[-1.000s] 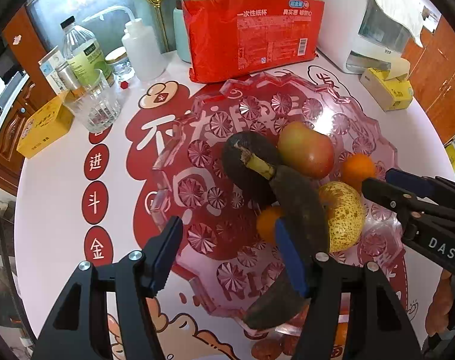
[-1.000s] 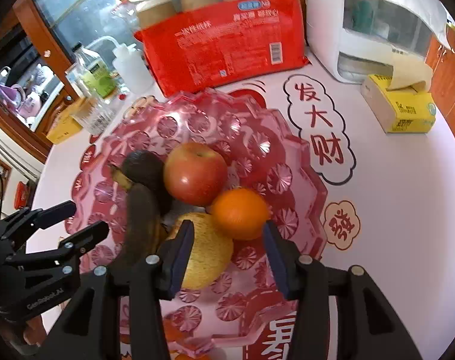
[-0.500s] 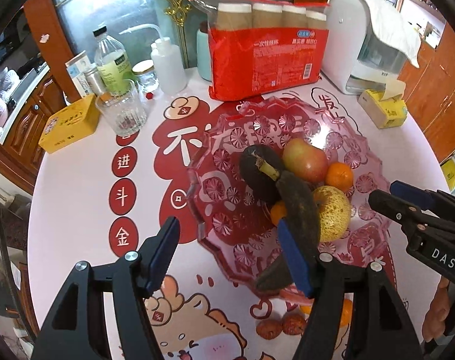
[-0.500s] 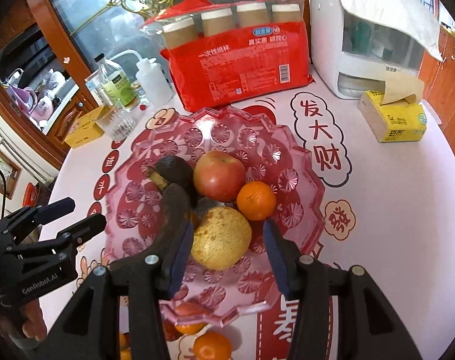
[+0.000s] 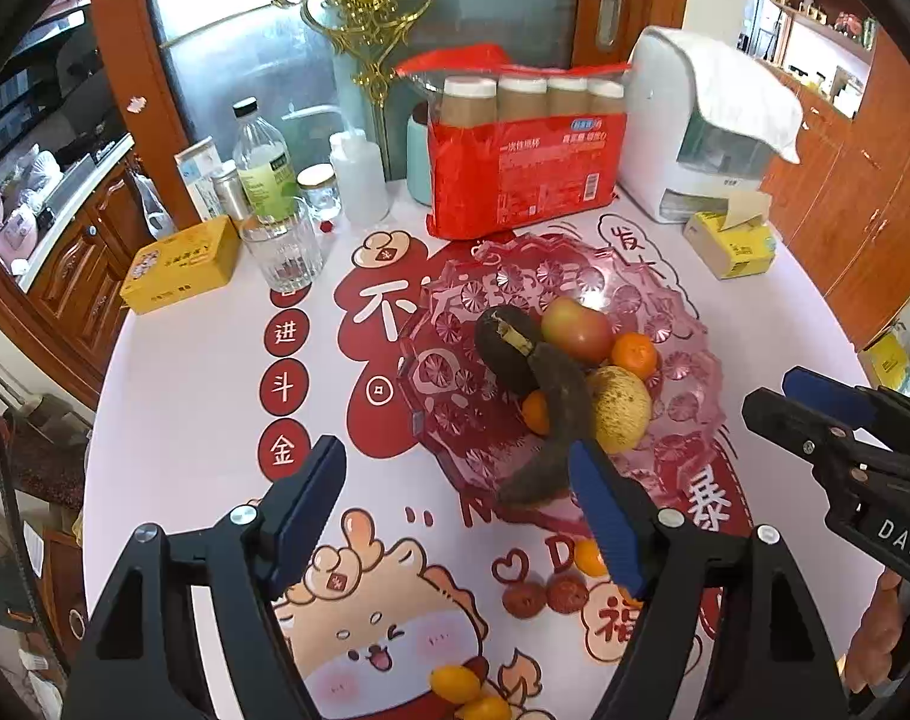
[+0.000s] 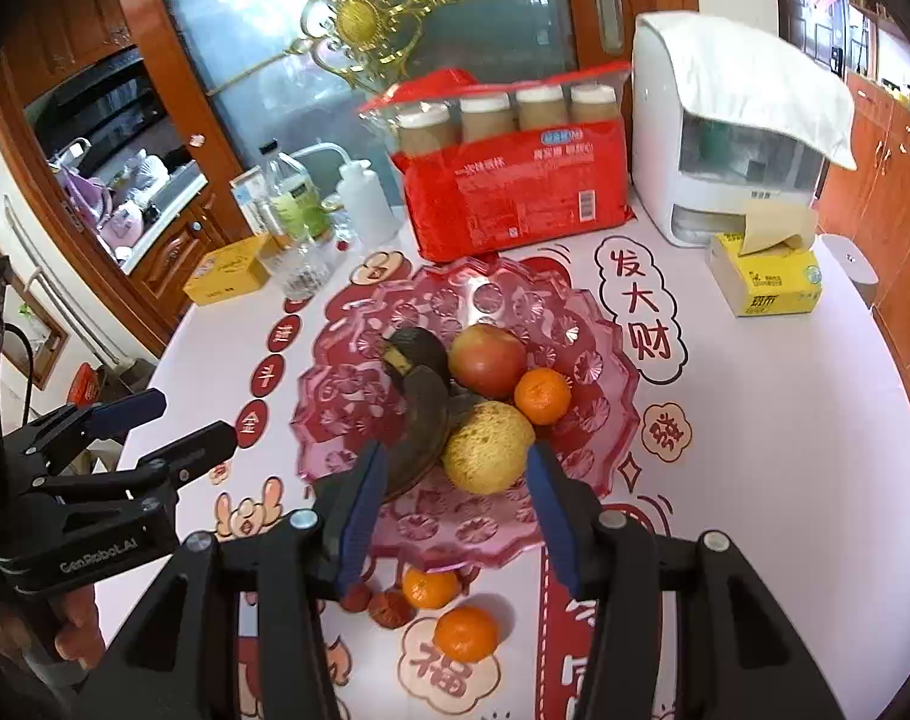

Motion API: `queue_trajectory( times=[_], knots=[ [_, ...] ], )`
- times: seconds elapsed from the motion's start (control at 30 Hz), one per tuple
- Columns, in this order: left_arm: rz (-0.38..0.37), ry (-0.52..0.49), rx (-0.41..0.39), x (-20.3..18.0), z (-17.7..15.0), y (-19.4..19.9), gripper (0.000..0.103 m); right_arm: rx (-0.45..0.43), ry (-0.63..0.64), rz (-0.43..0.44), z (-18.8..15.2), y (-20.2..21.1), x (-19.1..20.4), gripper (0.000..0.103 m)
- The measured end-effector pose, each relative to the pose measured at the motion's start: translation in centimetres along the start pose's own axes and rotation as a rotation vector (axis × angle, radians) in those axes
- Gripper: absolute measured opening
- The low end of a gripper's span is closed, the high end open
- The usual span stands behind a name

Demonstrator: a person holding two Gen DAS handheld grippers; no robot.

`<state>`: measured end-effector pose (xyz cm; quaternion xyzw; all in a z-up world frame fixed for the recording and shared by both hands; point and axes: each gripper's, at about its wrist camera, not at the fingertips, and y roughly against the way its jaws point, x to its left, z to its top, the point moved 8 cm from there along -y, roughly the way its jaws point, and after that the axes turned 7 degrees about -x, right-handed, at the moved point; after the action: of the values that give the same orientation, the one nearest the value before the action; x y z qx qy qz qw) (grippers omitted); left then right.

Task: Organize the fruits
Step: 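Move both tools back over the remaining mandarins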

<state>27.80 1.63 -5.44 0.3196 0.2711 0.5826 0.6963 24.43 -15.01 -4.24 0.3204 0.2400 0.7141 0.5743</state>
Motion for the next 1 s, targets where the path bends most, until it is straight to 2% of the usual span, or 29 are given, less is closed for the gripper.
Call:
queue_trajectory(
  times=[0.2,0.5,0.87,1.0],
  knots=[
    [0.008,0.01,-0.034,0.3,-1.0,3.2,0.076,-0.026,0.02,0.019,-0.8,3.0,1.2,0.049],
    [0.065,0.048,-0.061,1.0,-3.7,6.9,0.077,-0.034,0.062,0.051,-2.7,6.0,2.0,0.049],
    [0.14,0.151,-0.067,1.0,-8.4,9.5,0.077,-0.025,0.14,0.078,-6.1,8.2,1.0,0.049],
    [0.156,0.156,-0.04,0.5,-10.4,9.3,0.077,-0.001,0.14,0.092,-7.6,8.0,0.2,0.049]
  ],
)
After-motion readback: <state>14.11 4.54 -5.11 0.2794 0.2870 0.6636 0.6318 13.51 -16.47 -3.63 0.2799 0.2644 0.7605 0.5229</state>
